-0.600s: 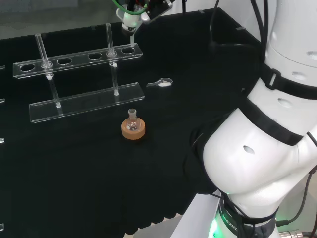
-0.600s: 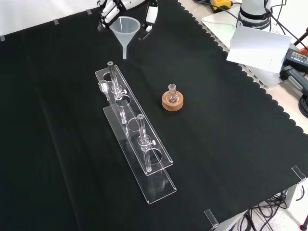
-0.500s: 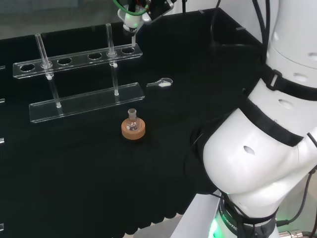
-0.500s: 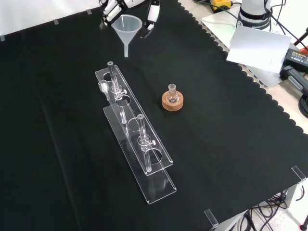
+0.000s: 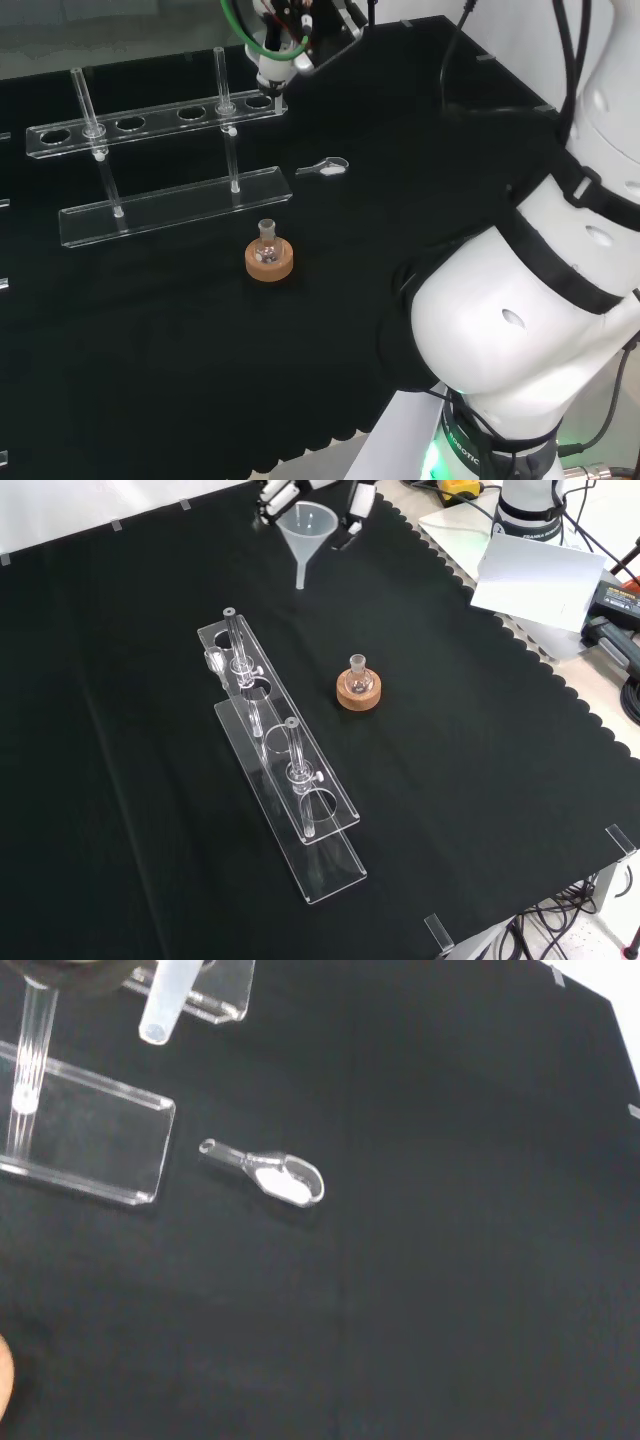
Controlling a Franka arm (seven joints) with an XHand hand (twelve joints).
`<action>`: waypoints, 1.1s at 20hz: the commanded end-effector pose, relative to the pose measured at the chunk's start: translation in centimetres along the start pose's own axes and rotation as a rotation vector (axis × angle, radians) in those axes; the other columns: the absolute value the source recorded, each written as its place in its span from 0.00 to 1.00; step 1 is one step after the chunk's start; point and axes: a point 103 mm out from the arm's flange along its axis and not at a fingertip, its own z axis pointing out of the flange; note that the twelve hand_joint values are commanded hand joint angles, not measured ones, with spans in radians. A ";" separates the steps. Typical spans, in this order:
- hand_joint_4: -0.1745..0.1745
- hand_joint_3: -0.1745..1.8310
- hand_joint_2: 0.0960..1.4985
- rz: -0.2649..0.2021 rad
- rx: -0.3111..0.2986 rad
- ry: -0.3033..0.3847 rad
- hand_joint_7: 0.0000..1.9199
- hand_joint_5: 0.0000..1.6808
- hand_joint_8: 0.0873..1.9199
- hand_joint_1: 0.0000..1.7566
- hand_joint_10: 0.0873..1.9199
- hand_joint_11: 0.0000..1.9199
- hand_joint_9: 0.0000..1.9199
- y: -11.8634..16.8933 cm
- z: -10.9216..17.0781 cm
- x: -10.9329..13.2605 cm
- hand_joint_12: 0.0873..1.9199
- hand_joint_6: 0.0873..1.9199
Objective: Place the funnel on the round-bottom flask.
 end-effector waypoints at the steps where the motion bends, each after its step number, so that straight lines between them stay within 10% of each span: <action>1: 0.48 0.34 0.51 0.006 0.009 -0.001 0.32 0.35 0.31 0.45 0.17 0.32 0.49 -2.6 1.2 1.3 0.61 0.20; 22: 0.49 0.34 0.50 -0.039 0.087 -0.044 0.32 0.35 0.31 0.45 0.18 0.31 0.48 -3.9 7.2 7.7 0.61 0.25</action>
